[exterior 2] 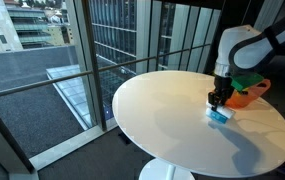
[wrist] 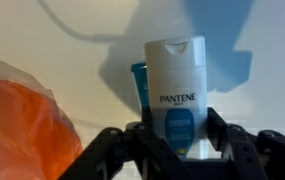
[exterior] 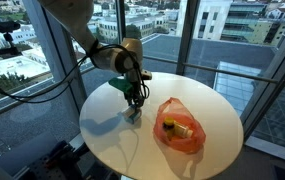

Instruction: Put the bottle into the carrier bag

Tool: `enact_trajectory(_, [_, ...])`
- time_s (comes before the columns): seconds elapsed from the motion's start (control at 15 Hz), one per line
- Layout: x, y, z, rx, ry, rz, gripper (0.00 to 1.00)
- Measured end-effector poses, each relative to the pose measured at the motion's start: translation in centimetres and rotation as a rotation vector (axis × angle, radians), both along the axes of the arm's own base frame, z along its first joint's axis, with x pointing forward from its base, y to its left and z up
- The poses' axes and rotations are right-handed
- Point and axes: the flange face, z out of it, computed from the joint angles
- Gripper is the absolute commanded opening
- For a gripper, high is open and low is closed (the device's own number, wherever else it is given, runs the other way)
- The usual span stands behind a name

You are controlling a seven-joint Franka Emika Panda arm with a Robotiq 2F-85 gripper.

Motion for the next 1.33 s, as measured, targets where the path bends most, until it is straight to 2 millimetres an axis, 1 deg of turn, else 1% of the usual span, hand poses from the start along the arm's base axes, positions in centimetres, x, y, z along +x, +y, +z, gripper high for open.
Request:
enact_trajectory(0.13, [0.3, 0.0, 0.6, 0.0, -0.014, 0.0, 0.25])
enact_trajectory(0.27, [0.7, -0.1, 1.9, 0.002, -0.038, -0.003, 0.25])
enact_trajectory(0.47, [1.2, -0.7, 4.6, 0.011, -0.087, -0.024, 0.25])
enact_trajectory(0.6, [1.6, -1.7, 6.5, 0.019, -0.123, -0.053, 0.25])
enact_trajectory(0.8, [2.3, -4.1, 8.8, 0.027, -0.171, -0.11, 0.25])
enact_trajectory(1.07, [3.7, -8.0, 11.3, 0.031, -0.225, -0.198, 0.25])
enact_trajectory(1.33, [4.7, -11.5, 13.0, 0.024, -0.263, -0.279, 0.25])
